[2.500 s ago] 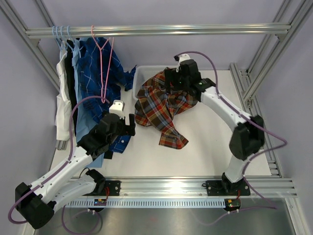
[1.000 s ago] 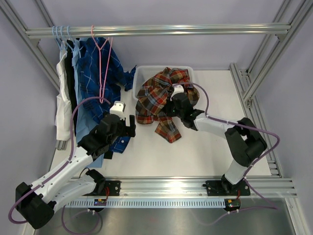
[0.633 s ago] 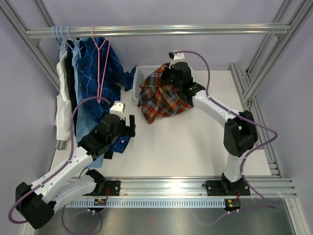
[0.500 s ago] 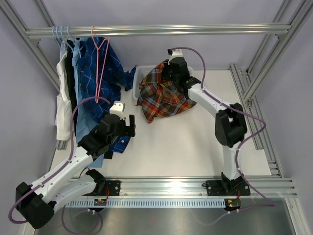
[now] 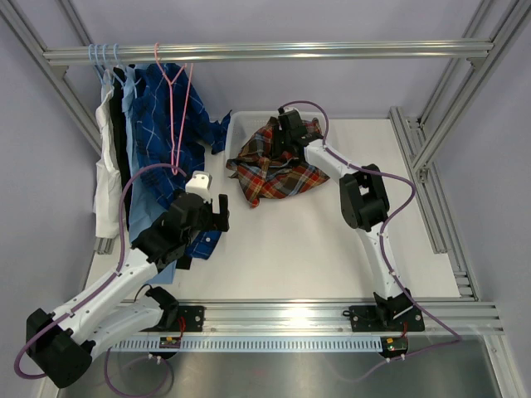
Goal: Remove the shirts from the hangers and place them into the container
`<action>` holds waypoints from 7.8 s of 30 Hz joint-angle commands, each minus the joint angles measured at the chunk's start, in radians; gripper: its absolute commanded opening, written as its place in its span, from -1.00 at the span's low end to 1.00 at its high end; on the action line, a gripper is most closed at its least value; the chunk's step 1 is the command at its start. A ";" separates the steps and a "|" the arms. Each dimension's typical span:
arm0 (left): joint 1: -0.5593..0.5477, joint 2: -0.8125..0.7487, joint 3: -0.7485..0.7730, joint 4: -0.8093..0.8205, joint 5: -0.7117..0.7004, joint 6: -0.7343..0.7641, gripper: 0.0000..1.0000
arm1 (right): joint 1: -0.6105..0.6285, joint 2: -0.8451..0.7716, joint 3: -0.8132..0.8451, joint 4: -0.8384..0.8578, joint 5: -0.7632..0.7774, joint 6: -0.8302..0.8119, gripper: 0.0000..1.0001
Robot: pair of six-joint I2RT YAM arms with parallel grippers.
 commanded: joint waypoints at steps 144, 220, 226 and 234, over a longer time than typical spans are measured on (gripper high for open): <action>0.459 0.456 1.073 -0.503 -0.153 0.038 0.79 | -0.009 -1.834 -1.236 -0.293 -0.243 -0.053 0.99; 0.528 0.053 0.637 -0.823 0.215 0.029 -1.00 | -0.011 -1.765 -1.235 -0.308 -0.300 -0.034 0.99; 0.512 -0.024 0.511 -0.869 0.303 0.073 -1.00 | -0.009 -1.710 -1.207 -0.308 -0.326 -0.033 0.99; 0.445 -0.096 0.471 -0.923 0.453 0.121 -1.00 | -0.011 -1.678 -1.177 -0.291 -0.352 -0.017 0.99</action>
